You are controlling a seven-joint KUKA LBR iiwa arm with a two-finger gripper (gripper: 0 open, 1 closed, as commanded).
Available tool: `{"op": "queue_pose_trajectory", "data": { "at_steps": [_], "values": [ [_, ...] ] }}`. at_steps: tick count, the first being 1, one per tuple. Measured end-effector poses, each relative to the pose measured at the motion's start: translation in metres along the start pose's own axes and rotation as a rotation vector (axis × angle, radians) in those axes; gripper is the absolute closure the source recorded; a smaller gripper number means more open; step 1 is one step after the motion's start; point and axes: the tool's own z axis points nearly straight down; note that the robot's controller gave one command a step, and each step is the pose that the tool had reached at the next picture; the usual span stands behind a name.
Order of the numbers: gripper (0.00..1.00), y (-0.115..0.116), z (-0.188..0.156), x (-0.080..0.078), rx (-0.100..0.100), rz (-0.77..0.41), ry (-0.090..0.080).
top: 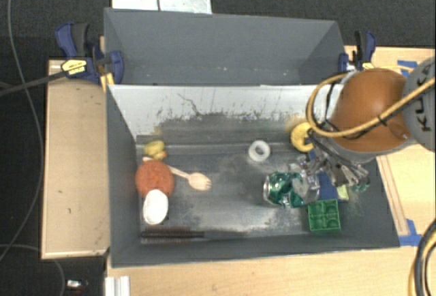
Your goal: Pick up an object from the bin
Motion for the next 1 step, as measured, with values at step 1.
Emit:
{"op": "queue_pose_trajectory", "data": {
  "at_steps": [1],
  "values": [
    [1.0,0.0003,-0.0747,-0.0058,0.0,-0.075,-0.001]
  ]
}}
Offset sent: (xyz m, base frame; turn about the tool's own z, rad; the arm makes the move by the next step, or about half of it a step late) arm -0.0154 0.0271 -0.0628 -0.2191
